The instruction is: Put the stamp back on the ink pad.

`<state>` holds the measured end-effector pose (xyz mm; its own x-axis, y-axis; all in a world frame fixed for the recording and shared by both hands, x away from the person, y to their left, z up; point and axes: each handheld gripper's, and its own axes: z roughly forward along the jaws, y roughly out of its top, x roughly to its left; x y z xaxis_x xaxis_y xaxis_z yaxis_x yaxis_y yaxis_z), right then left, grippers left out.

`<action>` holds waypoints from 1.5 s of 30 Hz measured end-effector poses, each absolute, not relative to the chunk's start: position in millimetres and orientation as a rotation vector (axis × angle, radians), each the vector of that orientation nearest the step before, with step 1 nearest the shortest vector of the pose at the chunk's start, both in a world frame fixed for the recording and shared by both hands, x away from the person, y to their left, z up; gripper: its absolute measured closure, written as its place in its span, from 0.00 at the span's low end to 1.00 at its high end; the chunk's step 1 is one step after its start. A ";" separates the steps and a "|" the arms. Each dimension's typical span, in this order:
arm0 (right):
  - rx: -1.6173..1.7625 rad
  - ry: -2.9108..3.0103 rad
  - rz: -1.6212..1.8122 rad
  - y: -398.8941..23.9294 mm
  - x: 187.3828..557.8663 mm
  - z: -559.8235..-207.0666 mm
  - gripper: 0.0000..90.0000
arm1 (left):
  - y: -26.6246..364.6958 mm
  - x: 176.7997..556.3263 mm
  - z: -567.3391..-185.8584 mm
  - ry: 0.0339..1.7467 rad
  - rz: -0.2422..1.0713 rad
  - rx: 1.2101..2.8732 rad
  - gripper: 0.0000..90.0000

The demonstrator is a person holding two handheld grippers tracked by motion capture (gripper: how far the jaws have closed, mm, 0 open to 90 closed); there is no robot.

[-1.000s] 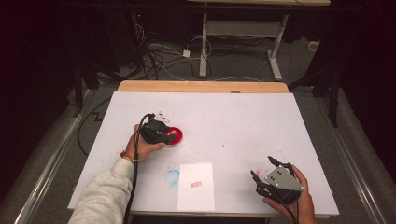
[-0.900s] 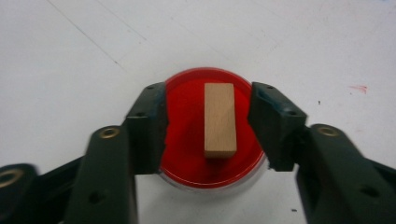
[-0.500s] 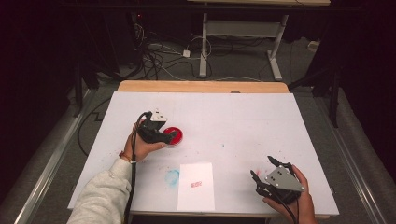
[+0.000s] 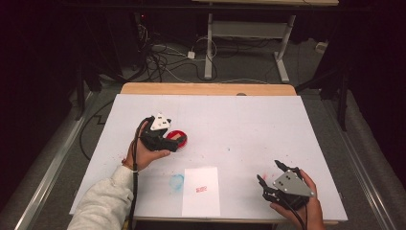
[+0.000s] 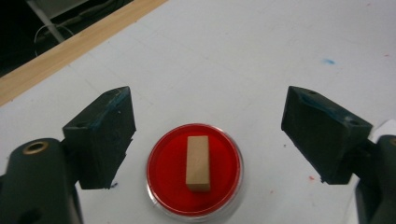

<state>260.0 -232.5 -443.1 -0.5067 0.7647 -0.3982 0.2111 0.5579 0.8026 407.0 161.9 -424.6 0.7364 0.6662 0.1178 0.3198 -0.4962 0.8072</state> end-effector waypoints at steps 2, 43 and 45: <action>0.788 2.013 0.912 -232.5 259.7 -442.5 0.33 | 160.9 401.1 -421.8 0.717 0.553 2.104 0.18; 0.761 2.003 0.955 -229.1 253.1 -438.9 0.34 | 173.2 321.9 -423.5 0.496 0.777 2.086 0.18; 0.761 2.004 0.954 -229.1 253.1 -439.2 0.34 | 176.3 318.7 -425.9 0.499 0.772 2.088 0.18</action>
<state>253.1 -229.1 -439.2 -0.5210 0.7615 -0.3857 0.1808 0.5401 0.8220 318.7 176.3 -425.9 0.7316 0.5874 0.3460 0.0742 -0.5731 0.8161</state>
